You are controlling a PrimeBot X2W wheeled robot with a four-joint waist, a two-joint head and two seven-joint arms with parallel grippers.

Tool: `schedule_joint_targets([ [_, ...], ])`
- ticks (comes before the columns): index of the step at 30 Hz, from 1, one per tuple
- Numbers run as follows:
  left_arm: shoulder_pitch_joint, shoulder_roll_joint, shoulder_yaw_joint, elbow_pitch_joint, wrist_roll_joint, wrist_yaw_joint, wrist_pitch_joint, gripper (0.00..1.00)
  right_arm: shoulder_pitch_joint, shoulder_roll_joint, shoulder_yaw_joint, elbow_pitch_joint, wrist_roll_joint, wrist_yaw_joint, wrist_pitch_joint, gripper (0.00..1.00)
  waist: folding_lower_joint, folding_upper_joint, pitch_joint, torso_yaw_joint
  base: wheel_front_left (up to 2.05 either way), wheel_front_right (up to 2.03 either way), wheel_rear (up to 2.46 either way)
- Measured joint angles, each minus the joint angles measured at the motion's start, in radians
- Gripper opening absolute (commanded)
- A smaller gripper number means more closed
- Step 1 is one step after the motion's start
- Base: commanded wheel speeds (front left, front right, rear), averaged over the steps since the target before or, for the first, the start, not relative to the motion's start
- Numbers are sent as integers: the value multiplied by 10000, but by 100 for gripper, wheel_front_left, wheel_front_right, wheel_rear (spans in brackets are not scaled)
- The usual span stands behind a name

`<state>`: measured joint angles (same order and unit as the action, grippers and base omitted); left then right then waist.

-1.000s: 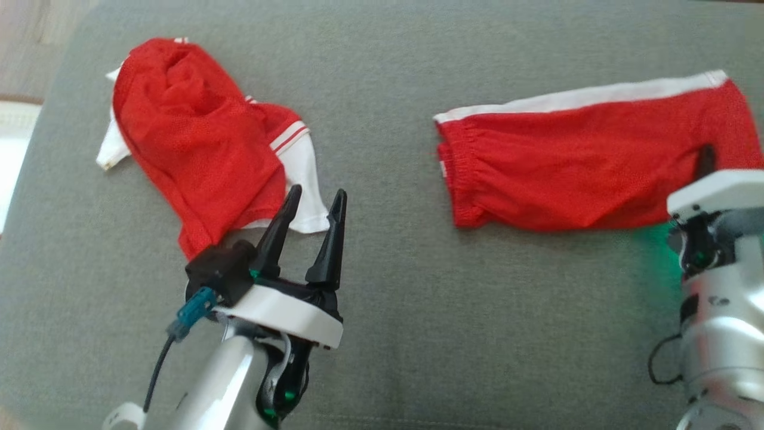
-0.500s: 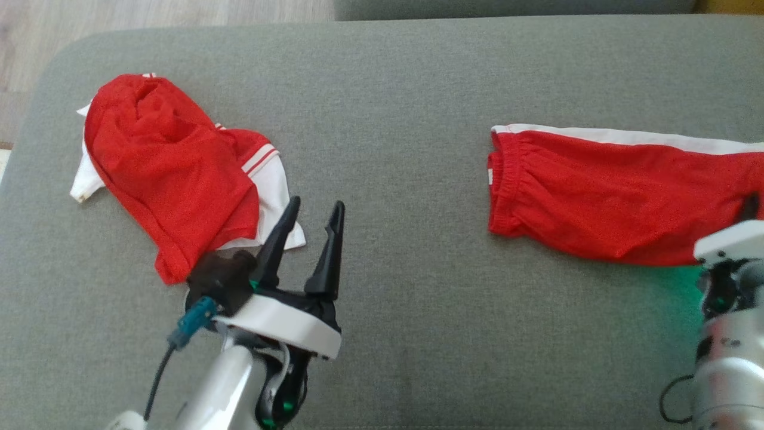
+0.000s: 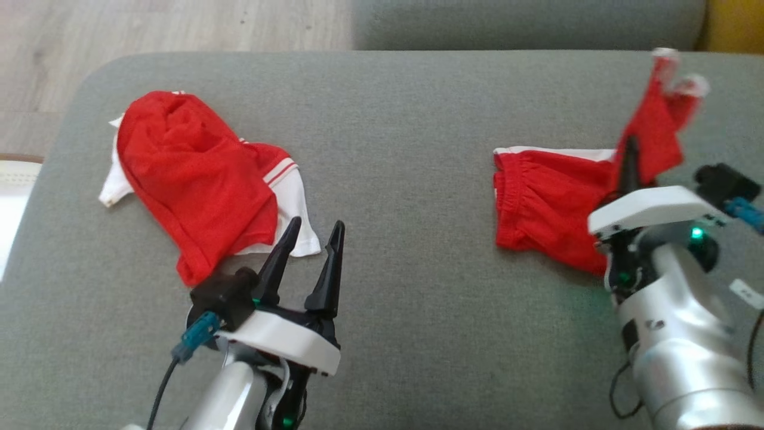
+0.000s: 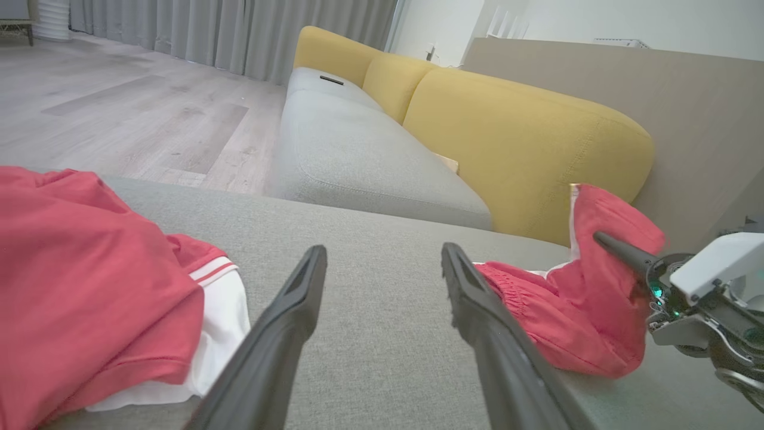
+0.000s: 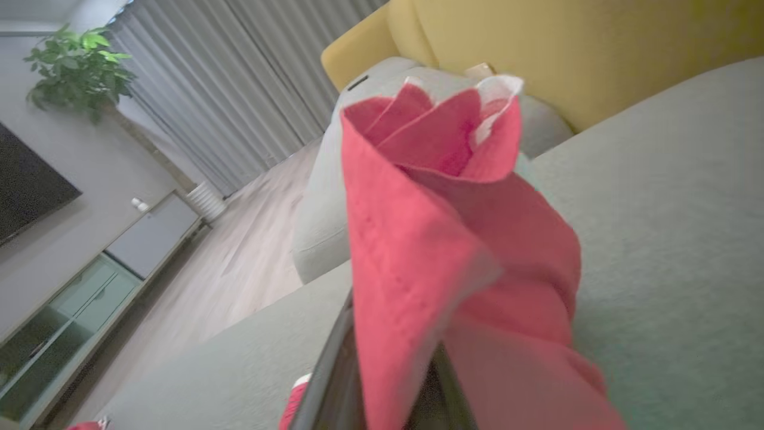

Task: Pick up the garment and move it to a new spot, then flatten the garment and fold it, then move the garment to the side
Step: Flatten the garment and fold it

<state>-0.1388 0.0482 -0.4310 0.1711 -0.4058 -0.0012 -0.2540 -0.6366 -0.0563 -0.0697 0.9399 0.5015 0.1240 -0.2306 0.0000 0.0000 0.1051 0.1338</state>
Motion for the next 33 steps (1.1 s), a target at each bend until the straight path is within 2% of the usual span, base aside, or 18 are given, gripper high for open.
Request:
schedule_joint_targets([
  [5, 244, 2, 63, 13, 0, 2, 0, 100, 583, 0, 1576, -431, 782, 0, -88, 0, 0, 0, -118, 219, 0, 0, 0],
  [10, 342, 2, 52, 10, -2, 12, 0, 100, 980, -6, 2222, -581, 1007, 0, -163, 0, 0, 0, -153, 426, 0, 0, 0],
  [19, 350, 4, 46, 4, -6, 13, 0, 100, 982, -8, 2851, -637, 1089, 0, -173, 0, 0, 0, -175, 635, 0, 0, 0],
  [27, 372, 4, 109, -25, -8, 29, 0, 100, 1009, -12, 2704, 10, 353, 0, -169, 0, 0, 0, -216, 597, 0, 0, 0],
  [28, 382, 2, 115, -27, -8, 29, 0, 100, 1039, -19, 2798, 15, 355, 0, -155, 6, 0, 0, -220, 580, 0, 0, 0],
  [29, 390, 4, 123, -27, -8, 29, 0, 100, 1091, -23, 2932, 15, 353, 0, -136, 84, 0, 0, -227, 563, 0, 0, 0],
  [30, 391, 4, 132, -27, -8, 29, 0, 100, 1159, -21, 3103, 12, 355, 0, -52, 100, 0, 0, -230, 544, 0, 0, 0],
  [33, 397, 2, 140, -27, -8, 29, 0, 100, 1352, -23, 3714, -25, 353, 0, 207, 100, 0, 0, -238, 497, 0, 0, 0],
])
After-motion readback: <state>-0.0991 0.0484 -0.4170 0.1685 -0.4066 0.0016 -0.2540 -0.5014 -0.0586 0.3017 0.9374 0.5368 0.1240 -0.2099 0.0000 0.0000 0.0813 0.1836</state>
